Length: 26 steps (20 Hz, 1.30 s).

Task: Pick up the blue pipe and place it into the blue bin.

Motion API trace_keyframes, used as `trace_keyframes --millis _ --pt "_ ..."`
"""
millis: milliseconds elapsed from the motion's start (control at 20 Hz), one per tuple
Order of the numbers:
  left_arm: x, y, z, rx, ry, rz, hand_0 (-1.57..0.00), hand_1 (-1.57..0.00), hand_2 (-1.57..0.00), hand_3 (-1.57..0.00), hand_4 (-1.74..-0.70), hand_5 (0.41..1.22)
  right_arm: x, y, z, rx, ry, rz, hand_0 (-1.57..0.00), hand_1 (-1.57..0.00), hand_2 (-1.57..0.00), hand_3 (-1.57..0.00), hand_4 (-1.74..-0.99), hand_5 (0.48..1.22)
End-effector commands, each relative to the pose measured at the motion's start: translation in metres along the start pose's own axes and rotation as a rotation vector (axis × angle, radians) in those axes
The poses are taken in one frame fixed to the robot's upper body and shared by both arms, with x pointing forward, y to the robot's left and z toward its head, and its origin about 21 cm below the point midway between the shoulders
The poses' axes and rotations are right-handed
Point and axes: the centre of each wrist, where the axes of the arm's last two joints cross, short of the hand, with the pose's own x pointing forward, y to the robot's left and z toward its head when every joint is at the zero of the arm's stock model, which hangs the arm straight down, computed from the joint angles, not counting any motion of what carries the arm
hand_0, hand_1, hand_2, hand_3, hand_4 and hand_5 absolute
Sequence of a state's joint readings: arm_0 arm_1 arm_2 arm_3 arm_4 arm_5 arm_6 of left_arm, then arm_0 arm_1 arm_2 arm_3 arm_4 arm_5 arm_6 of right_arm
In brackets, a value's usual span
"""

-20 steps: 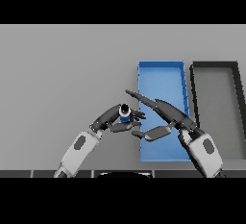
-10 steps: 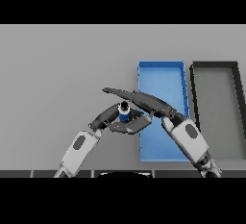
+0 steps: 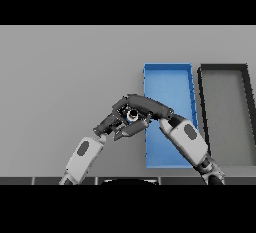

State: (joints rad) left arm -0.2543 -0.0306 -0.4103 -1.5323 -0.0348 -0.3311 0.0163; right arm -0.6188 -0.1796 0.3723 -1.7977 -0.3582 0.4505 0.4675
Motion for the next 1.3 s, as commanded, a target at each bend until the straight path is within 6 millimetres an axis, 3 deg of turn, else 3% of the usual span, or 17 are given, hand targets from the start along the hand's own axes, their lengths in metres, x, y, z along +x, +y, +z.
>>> trace_keyframes --millis 0,100,200,350,550,600,650,800,900,1050,1250 --pt "-0.001 0.0 0.004 0.003 -0.011 0.011 -1.57 -1.57 -1.57 -1.5 -1.7 1.221 -0.001 0.002 -0.004 0.007 -0.008 -0.002 -1.34 -1.34 -1.35 -1.19 -1.628 0.856" --pt "0.0 -0.003 0.002 -0.01 -0.006 0.016 -1.57 -1.57 -1.57 -1.46 -1.71 1.221 -0.002 0.007 0.001 0.008 -0.04 0.005 -1.43 -1.43 -1.43 -1.3 -1.665 0.987" --pt "-0.001 -0.002 0.001 -0.008 0.01 0.002 -1.57 -1.57 -1.57 -1.44 -1.72 1.221 -0.006 0.009 -0.001 0.011 -0.07 0.027 -1.48 -1.48 -1.48 -1.4 -1.692 1.071" --pt "0.001 -0.001 0.002 -0.011 0.009 -0.011 -1.57 -1.57 -1.57 -1.43 -1.73 1.221 -0.007 0.011 0.0 0.0 -0.096 0.035 -1.52 -1.52 -1.53 -1.48 -1.716 1.144" --pt "0.003 0.001 0.002 0.025 -0.012 -0.068 -1.57 -1.57 -1.57 -1.45 -1.72 1.221 -0.006 0.013 0.001 -0.046 -0.124 0.043 -1.55 -1.55 -1.55 -1.54 -1.731 1.19" --pt "0.003 0.004 0.005 0.032 -0.007 -0.093 -1.46 -1.34 -1.29 -1.17 -1.6 1.221 -0.007 0.015 0.001 -0.053 -0.131 0.053 -1.56 -1.56 -1.56 -1.54 -1.733 1.196" --pt "0.003 0.003 0.006 0.008 0.008 -0.101 -1.17 -1.07 -1.03 -0.93 -1.47 1.221 -0.006 0.015 0.0 -0.05 -0.119 0.059 -1.56 -1.56 -1.56 -1.55 -1.734 1.201" --pt "0.002 0.008 0.009 -0.056 0.021 -0.124 -0.6 -0.55 -0.53 -0.48 -1.21 1.221 -0.001 0.019 -0.001 -0.054 -0.07 0.041 -1.56 -1.56 -1.56 -1.56 -1.738 1.211" --pt "0.001 0.011 0.01 -0.054 0.037 -0.142 -0.38 -0.35 -0.34 -0.3 -1.08 1.029 0.001 0.019 -0.002 -0.065 -0.043 0.044 -1.57 -1.57 -1.57 -1.56 -1.739 1.214" --pt "0.003 0.009 0.012 -0.032 0.056 -0.118 -0.2 -0.18 -0.17 -0.16 -1.0 0.77 -0.004 0.022 0.001 -0.058 -0.027 0.062 -1.57 -1.57 -1.57 -1.57 -1.74 1.218" --pt "0.002 0.011 0.01 -0.011 0.09 -0.094 -0.08 -0.07 -0.07 -0.06 -0.97 0.567 -0.003 0.022 -0.004 -0.06 -0.033 0.034 -1.57 -1.57 -1.57 -1.57 -1.741 1.22"
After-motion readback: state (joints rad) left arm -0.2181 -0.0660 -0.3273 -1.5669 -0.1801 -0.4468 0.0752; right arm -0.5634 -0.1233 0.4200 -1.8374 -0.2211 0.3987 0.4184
